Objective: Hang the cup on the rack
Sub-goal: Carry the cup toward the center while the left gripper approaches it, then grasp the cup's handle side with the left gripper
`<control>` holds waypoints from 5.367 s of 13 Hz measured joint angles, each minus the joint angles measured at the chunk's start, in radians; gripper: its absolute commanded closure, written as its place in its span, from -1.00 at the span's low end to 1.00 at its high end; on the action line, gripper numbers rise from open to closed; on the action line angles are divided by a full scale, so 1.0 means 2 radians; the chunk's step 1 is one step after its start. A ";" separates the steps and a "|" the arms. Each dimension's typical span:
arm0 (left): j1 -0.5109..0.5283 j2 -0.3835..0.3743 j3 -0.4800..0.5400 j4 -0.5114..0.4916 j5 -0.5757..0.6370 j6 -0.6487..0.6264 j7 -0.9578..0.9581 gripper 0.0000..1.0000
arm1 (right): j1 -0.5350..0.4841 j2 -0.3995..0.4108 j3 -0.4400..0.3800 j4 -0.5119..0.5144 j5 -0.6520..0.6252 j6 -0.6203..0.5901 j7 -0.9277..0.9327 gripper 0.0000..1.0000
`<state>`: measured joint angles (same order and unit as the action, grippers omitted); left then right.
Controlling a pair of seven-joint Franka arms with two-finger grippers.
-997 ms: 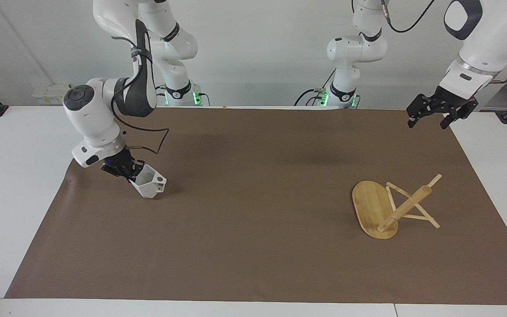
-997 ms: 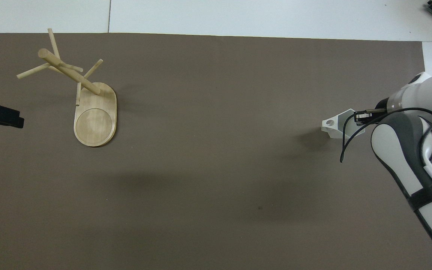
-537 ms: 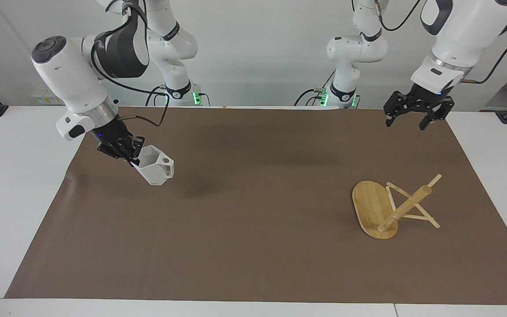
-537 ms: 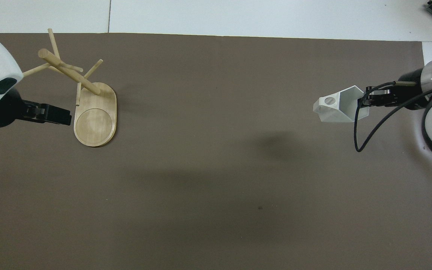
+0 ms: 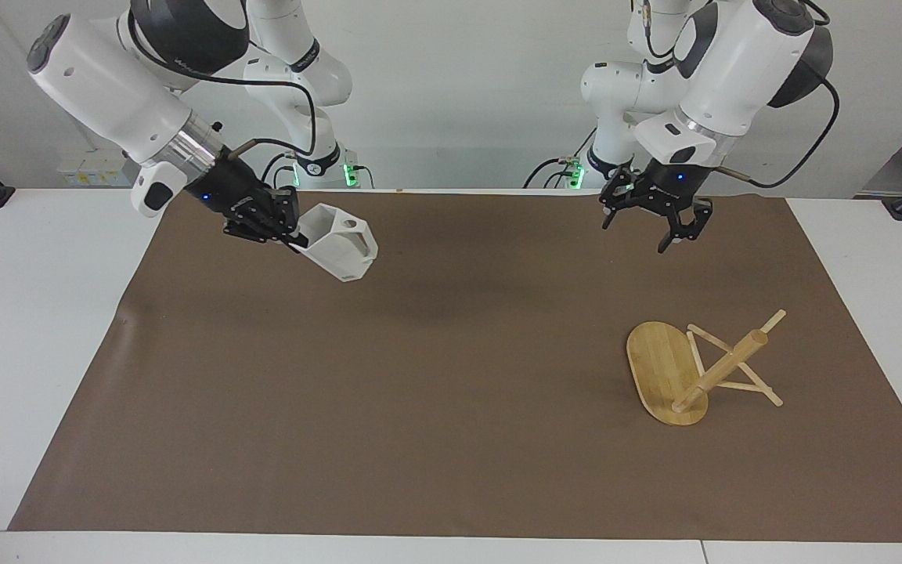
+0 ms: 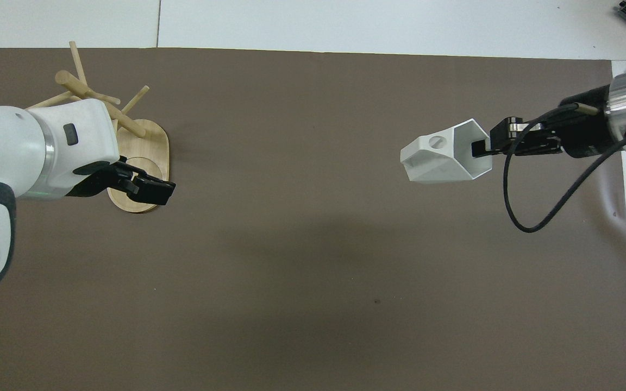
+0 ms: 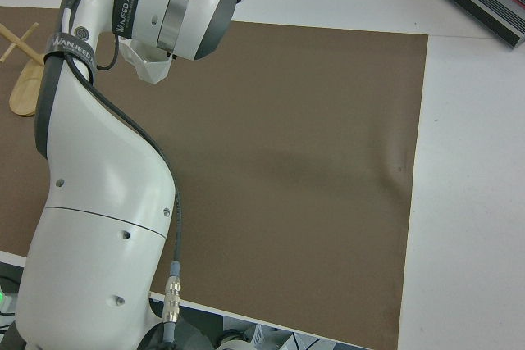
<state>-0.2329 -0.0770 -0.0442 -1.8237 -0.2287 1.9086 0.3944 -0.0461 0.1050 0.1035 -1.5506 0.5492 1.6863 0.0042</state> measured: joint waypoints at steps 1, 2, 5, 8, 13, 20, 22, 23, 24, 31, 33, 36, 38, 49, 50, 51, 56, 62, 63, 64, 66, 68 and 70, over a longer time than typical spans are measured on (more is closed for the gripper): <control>0.002 -0.004 0.003 -0.016 -0.019 0.014 0.058 -1.00 | 0.001 0.000 0.021 0.000 0.008 0.007 0.018 1.00; 0.004 -0.008 0.007 -0.027 -0.034 0.021 0.120 -1.00 | 0.002 0.000 0.040 0.000 0.021 0.017 0.037 1.00; 0.008 -0.014 0.010 -0.046 -0.081 0.040 0.253 -1.00 | 0.003 0.001 0.082 0.000 0.051 0.040 0.064 1.00; 0.007 -0.014 0.009 -0.056 -0.130 0.049 0.337 -1.00 | 0.003 0.006 0.114 -0.003 0.066 0.043 0.076 1.00; 0.004 -0.016 0.003 -0.060 -0.185 0.045 0.403 -1.00 | 0.003 0.018 0.147 -0.033 0.139 0.108 0.128 1.00; -0.023 -0.029 -0.002 -0.068 -0.237 0.018 0.424 -1.00 | 0.006 0.035 0.194 -0.048 0.169 0.186 0.215 1.00; -0.025 -0.037 -0.001 -0.087 -0.254 0.031 0.447 -1.00 | 0.006 0.036 0.196 -0.048 0.176 0.189 0.221 1.00; -0.025 -0.041 0.001 -0.098 -0.264 0.036 0.458 -1.00 | 0.006 0.036 0.197 -0.048 0.179 0.189 0.222 1.00; -0.025 -0.043 0.003 -0.105 -0.277 0.039 0.466 -1.00 | 0.006 0.036 0.197 -0.048 0.181 0.189 0.224 1.00; -0.007 -0.033 0.011 -0.121 -0.358 0.042 0.512 -1.00 | 0.006 0.036 0.204 -0.054 0.182 0.189 0.225 1.00; -0.002 -0.024 0.012 -0.121 -0.365 0.042 0.533 -1.00 | 0.006 0.036 0.204 -0.056 0.182 0.189 0.225 1.00; 0.002 -0.019 0.011 -0.121 -0.382 0.042 0.553 -1.00 | 0.006 0.036 0.204 -0.059 0.182 0.189 0.225 1.00; 0.002 -0.019 0.010 -0.121 -0.392 0.037 0.560 -1.00 | 0.006 0.036 0.204 -0.059 0.182 0.189 0.225 1.00; 0.004 -0.019 0.011 -0.124 -0.450 0.028 0.572 -1.00 | 0.005 0.035 0.204 -0.058 0.182 0.189 0.225 1.00; 0.004 -0.019 0.011 -0.124 -0.453 0.027 0.572 -1.00 | 0.005 0.035 0.204 -0.058 0.182 0.189 0.225 1.00; 0.005 -0.019 0.011 -0.124 -0.455 0.025 0.572 -1.00 | 0.005 0.034 0.204 -0.058 0.182 0.189 0.225 1.00; 0.020 -0.023 0.012 -0.122 -0.462 0.006 0.577 -1.00 | 0.005 0.034 0.205 -0.060 0.183 0.188 0.225 1.00; 0.028 -0.027 0.012 -0.121 -0.462 0.001 0.584 -1.00 | 0.005 0.034 0.205 -0.062 0.183 0.188 0.225 1.00; 0.028 -0.027 0.011 -0.121 -0.462 0.001 0.584 -1.00 | 0.005 0.034 0.205 -0.062 0.183 0.188 0.225 1.00; 0.028 -0.027 0.010 -0.121 -0.462 0.001 0.584 -1.00 | 0.005 0.034 0.205 -0.062 0.183 0.188 0.225 1.00; 0.028 -0.027 0.008 -0.121 -0.462 0.004 0.584 -1.00 | 0.005 0.034 0.205 -0.062 0.183 0.188 0.225 1.00; 0.027 -0.027 0.004 -0.121 -0.462 0.009 0.584 -1.00 | 0.005 0.034 0.205 -0.062 0.183 0.188 0.225 1.00; 0.026 -0.027 0.003 -0.121 -0.462 0.011 0.584 -1.00 | 0.005 0.034 0.205 -0.062 0.183 0.188 0.225 1.00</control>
<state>-0.1800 -0.1310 -0.0379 -2.0667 -1.1527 1.9309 1.5618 -0.0355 0.1733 0.5135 -1.6739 0.9154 2.0630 0.4551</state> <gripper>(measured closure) 0.000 0.947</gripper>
